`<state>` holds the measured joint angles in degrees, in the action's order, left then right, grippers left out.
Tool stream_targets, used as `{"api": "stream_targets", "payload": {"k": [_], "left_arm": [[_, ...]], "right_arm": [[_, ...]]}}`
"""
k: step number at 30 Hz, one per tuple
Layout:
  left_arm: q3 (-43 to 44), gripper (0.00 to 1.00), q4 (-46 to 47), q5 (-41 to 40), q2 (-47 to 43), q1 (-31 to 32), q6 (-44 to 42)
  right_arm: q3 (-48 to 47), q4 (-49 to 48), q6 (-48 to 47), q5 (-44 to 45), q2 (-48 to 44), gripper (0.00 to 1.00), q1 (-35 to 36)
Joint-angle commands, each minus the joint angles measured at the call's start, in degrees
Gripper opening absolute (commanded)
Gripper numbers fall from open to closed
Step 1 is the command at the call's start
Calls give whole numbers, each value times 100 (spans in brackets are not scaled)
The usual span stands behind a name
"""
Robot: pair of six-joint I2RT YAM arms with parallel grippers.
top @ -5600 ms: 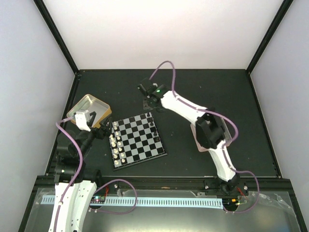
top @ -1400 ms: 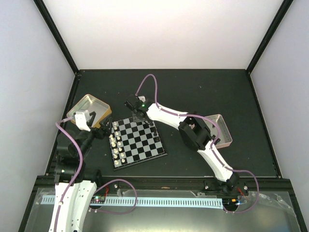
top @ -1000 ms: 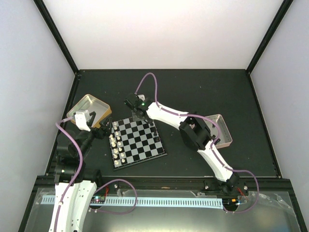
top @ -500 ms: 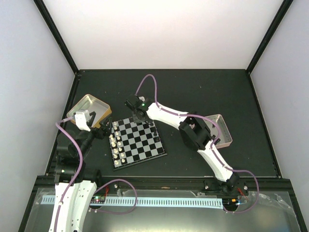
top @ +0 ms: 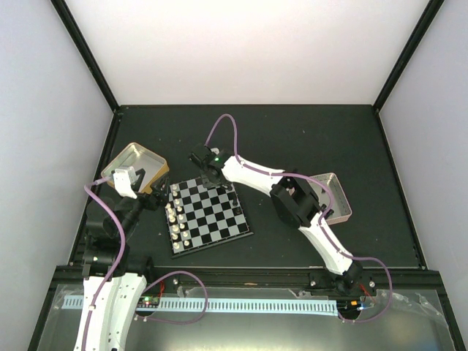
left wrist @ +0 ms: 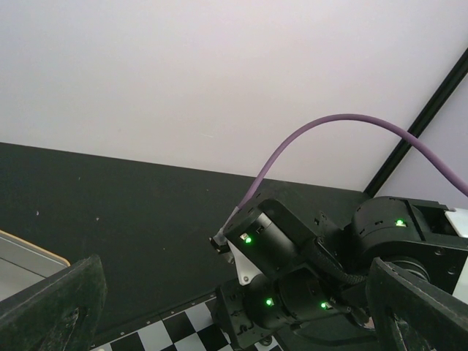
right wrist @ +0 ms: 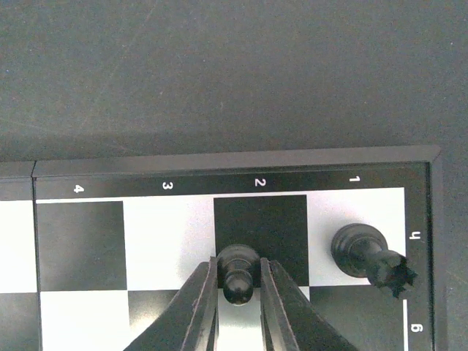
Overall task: Set up the chess pieces on the board
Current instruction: Adjust the chess piece on the chessboard.
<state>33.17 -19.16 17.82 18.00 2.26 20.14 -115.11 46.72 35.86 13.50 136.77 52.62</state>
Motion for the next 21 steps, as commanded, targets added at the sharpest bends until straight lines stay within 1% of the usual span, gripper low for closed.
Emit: {"api": "stream_targets", "payload": {"k": [1,13,17,19,21], "left_arm": [[76,99,70,10,-51,-34,-31],[76,99,79,10,-43,-35,-35],[76,99,85,15,-42,-33,-33],[76,99,80,11,-43,-37,-36],[73,99,80,15,-39,-33,-33]], "right_arm": [[-199,177,1,162,273,18,-37],[-334,312,130,265,271,17,-100],[-318,230,56,128,197,17,-99],[-294,181,13,58,114,18,-97],[-317,185,-27,32,25,22,-99]]}}
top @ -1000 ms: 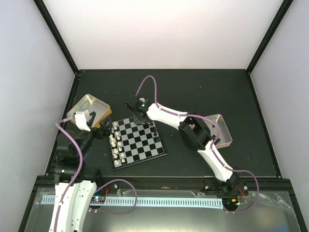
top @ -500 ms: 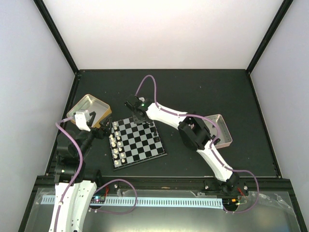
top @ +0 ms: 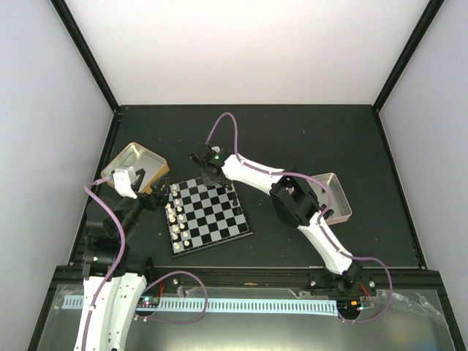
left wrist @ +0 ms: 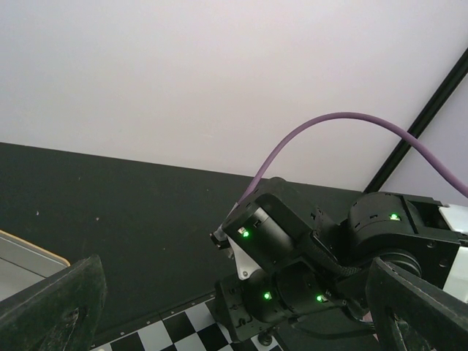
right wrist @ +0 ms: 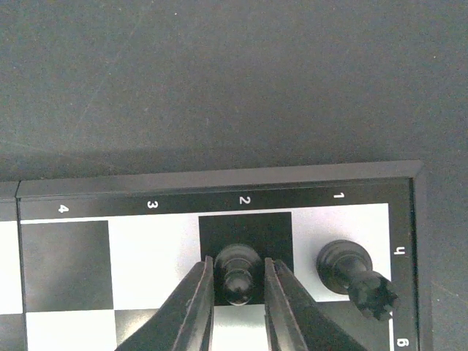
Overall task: Set up the chess pieces on the board
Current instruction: Adjust the chess piece on the chessboard.
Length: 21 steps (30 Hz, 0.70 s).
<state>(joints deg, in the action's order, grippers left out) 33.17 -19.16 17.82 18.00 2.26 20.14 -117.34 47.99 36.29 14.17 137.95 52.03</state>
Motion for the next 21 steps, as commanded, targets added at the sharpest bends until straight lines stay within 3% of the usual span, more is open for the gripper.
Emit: {"api": "stream_targets", "payload": {"k": [1,6,13,21], "left_arm": [[75,99,87,11,-34,-33,-36],[76,99,89,10,-33,-33,-37],[76,99,86,10,-38,-35,-37],[76,99,73,15,-60,-33,-29]], "right_arm": [[-93,34,-96,-57,-163,25,-41],[-145,-81,-280,-308,-638,34,-40],[230,-165,-357,-333,-1651,37,-104],[3208,-856,-207,108,-4230,36,-894]]}}
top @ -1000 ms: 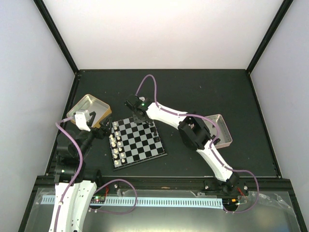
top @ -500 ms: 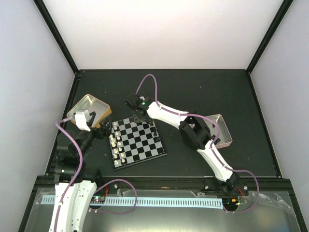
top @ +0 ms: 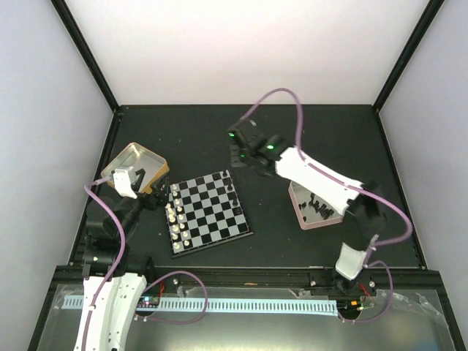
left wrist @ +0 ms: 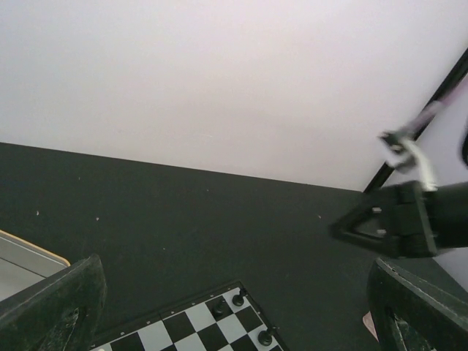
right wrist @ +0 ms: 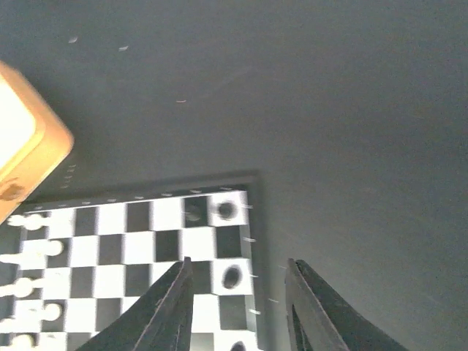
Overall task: Set up the chess pieces on the board
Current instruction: Adjust the chess piece on the chessboard, then pick up the chess piece from the storage box.
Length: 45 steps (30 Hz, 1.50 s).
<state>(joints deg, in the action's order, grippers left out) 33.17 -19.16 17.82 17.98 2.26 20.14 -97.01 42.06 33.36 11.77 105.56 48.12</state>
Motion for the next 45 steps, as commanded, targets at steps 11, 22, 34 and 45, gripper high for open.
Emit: {"api": "stream_targets", "payload": {"k": [11,22,34,45], "left_arm": [[76,99,91,19,-19,-44,-39],[76,99,93,37,8,-42,-37],[76,99,88,45,1,-42,-39],[76,99,92,37,-5,-42,-49]], "right_arm": [[4338,-414,497,473,-3492,33,-2416],[5021,-783,190,-771,-2690,28,-2793],[5155,-743,18,-746,-2209,16,-2816],[5103,-668,-58,-692,-1989,7,-2817]]}}
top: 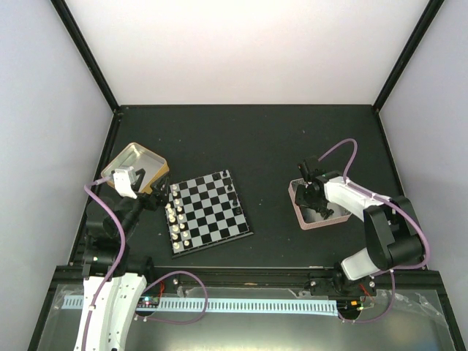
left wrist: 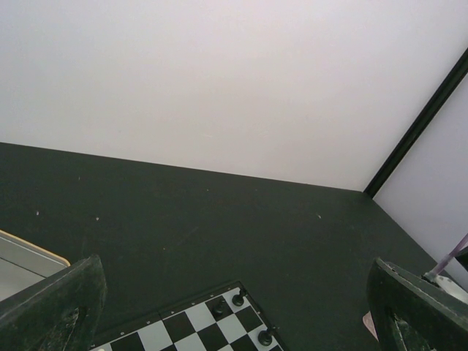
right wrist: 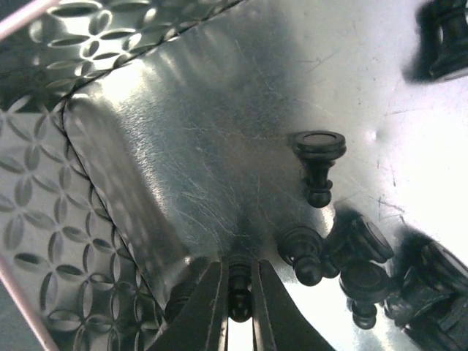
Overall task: Set up the chess pieces on the board
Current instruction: Pick up the chess piece from the storage box, then place the chess piece on the chessboard.
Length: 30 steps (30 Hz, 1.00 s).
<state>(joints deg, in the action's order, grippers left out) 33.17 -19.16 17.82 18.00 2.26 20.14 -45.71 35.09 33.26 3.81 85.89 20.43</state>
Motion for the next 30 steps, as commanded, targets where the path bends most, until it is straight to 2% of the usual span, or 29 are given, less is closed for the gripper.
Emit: {"api": "stream_targets", "payload": {"k": [1,9,14,24,30], "left_arm": [[76,99,92,37,-7,-42,-40],[76,99,88,28,-10,-42,-46],[76,99,96,26,-7,-42,-45],[76,99,96,27,-8,-42,-46],[75,99,91,27,-16,-46,-39]], "right_arm": [[-57,72,-47,186,-88,6,-47],[-631,479,-53,365,-693,4,127],[-1234,606,80,415,-604,5,876],[-3125,596,82,577,846,6,2712],[-4122,664,49,681,1955,6,3186]]}}
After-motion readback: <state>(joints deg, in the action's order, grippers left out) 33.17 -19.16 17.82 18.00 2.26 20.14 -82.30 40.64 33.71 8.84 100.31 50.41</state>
